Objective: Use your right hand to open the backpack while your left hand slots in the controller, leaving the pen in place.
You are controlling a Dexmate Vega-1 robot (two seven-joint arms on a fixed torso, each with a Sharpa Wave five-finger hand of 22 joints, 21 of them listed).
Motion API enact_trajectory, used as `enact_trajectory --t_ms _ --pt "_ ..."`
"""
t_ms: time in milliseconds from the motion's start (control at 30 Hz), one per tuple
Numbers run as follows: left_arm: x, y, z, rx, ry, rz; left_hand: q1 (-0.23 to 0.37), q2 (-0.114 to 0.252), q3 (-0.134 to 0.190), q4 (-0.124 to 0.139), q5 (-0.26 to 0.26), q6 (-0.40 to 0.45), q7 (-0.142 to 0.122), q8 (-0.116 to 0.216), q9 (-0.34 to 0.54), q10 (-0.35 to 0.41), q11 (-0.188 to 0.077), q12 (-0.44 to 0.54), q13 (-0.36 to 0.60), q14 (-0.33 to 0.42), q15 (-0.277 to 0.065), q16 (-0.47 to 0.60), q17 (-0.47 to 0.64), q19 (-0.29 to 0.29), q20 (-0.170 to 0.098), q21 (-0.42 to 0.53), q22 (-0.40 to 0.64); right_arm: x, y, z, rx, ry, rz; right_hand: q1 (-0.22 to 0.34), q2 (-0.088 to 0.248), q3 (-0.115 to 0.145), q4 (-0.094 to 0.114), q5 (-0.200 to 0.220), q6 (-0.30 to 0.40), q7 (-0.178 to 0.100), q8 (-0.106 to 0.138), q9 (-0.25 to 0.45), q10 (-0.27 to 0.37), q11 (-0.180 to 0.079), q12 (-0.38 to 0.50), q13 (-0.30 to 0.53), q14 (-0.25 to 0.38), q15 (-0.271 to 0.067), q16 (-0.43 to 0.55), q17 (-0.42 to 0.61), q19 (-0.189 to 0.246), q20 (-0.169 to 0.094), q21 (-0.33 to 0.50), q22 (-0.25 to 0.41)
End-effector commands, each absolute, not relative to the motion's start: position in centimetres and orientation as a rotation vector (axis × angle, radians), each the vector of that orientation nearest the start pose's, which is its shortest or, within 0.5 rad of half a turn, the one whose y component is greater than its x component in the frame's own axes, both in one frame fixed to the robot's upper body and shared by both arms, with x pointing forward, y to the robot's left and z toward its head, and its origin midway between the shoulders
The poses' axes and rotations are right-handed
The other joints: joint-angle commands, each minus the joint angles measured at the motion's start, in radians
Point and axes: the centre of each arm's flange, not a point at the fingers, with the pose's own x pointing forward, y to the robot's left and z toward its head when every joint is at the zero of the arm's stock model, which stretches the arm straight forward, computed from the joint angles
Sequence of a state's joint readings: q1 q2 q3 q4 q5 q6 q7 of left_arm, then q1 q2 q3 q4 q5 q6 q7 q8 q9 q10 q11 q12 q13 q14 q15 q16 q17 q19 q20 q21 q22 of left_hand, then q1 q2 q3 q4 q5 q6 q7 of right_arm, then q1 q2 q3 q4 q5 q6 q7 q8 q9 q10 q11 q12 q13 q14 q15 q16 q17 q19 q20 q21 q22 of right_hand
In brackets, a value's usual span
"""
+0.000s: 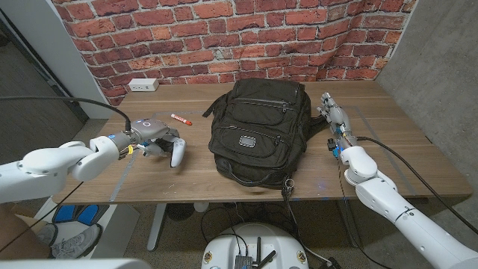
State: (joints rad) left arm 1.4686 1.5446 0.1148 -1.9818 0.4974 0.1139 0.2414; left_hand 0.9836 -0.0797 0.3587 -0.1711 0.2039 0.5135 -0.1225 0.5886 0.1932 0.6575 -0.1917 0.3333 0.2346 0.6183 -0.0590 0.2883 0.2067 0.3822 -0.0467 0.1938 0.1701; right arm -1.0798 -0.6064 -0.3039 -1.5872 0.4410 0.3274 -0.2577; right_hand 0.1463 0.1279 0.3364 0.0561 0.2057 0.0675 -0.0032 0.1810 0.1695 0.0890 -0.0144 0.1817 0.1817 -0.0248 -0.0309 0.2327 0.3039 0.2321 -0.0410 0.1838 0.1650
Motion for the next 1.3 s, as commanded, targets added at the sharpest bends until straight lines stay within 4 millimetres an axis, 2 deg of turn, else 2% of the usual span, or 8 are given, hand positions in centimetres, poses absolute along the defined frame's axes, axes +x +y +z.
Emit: enact_trajectory --t_ms 33,467,667,967,1067,1300 --pt "48.6 36.4 -1.3 1.942 -0.574 0.020 0.042 0.079 0.002 0.008 0.009 0.058 -0.041 0.012 0.004 0.036 -0.023 -0.005 0.005 0.009 -0.177 -0.004 0.001 -0.006 -0.156 -0.004 0.002 56.1 -30.4 -5.3 -0.162 -0.697 0.017 -0.004 0.019 0.003 -0.007 -0.006 0.000 -0.006 0.004 0.005 0.005 -0.007 0.009 0.002 0.000 0.001 0.005 0.001 0.010 -0.002 0.004 0.002" --pt "48.3 35.7 -1.1 1.937 -0.560 0.034 0.040 0.086 0.000 0.008 0.009 0.062 -0.039 0.010 0.004 0.039 -0.024 -0.009 0.006 0.010 -0.177 -0.009 0.000 -0.009 -0.154 -0.004 0.002 53.4 -29.8 -5.5 -0.250 -0.732 0.018 0.011 0.000 0.004 -0.030 -0.007 0.005 -0.003 0.006 0.005 0.013 -0.005 0.012 0.002 0.012 0.003 0.004 -0.008 0.020 -0.001 0.007 0.002" --pt "48.3 35.5 -1.0 1.940 -0.549 0.028 0.040 0.089 -0.001 0.008 0.009 0.068 -0.039 0.011 0.004 0.044 -0.024 -0.010 0.006 0.011 -0.177 -0.012 0.000 -0.010 -0.154 -0.004 0.002 52.8 -29.4 -5.6 -0.276 -0.747 0.010 0.017 -0.004 0.005 -0.039 -0.007 0.005 -0.001 0.006 0.005 0.015 -0.004 0.012 0.002 0.021 0.001 0.005 -0.012 0.029 -0.001 0.009 0.001" --pt "48.5 35.3 -0.5 1.949 -0.541 0.025 0.037 0.095 -0.001 0.009 0.009 0.071 -0.038 0.010 0.004 0.047 -0.023 -0.013 0.007 0.017 -0.177 -0.014 0.000 -0.010 -0.153 -0.003 0.002 51.4 -28.6 -6.0 -0.367 -0.768 -0.001 0.034 -0.015 0.008 -0.062 -0.009 0.022 0.009 0.011 0.006 0.033 -0.001 0.018 0.003 0.044 0.000 0.009 -0.021 0.050 -0.002 0.014 0.001" --pt "48.6 35.2 -0.3 1.955 -0.544 0.021 0.036 0.096 -0.002 0.009 0.009 0.073 -0.038 0.010 0.004 0.049 -0.023 -0.014 0.007 0.018 -0.177 -0.015 -0.001 -0.010 -0.153 -0.003 0.002 50.7 -28.3 -6.1 -0.417 -0.771 -0.003 0.045 -0.025 0.008 -0.078 -0.010 0.032 0.015 0.014 0.007 0.045 0.006 0.021 0.004 0.057 0.001 0.009 -0.027 0.064 -0.001 0.016 0.001" --pt "49.0 35.4 0.1 1.959 -0.567 0.020 0.035 0.103 -0.002 0.008 0.009 0.097 -0.035 0.016 0.004 0.062 -0.024 -0.015 0.008 0.027 -0.178 -0.019 -0.001 -0.010 -0.153 -0.002 0.002 49.9 -28.0 -6.5 -0.454 -0.793 -0.003 0.074 -0.039 0.014 -0.114 -0.012 0.065 0.017 0.024 0.010 0.074 0.005 0.028 0.006 0.086 -0.004 0.013 -0.039 0.090 -0.001 0.018 0.001"
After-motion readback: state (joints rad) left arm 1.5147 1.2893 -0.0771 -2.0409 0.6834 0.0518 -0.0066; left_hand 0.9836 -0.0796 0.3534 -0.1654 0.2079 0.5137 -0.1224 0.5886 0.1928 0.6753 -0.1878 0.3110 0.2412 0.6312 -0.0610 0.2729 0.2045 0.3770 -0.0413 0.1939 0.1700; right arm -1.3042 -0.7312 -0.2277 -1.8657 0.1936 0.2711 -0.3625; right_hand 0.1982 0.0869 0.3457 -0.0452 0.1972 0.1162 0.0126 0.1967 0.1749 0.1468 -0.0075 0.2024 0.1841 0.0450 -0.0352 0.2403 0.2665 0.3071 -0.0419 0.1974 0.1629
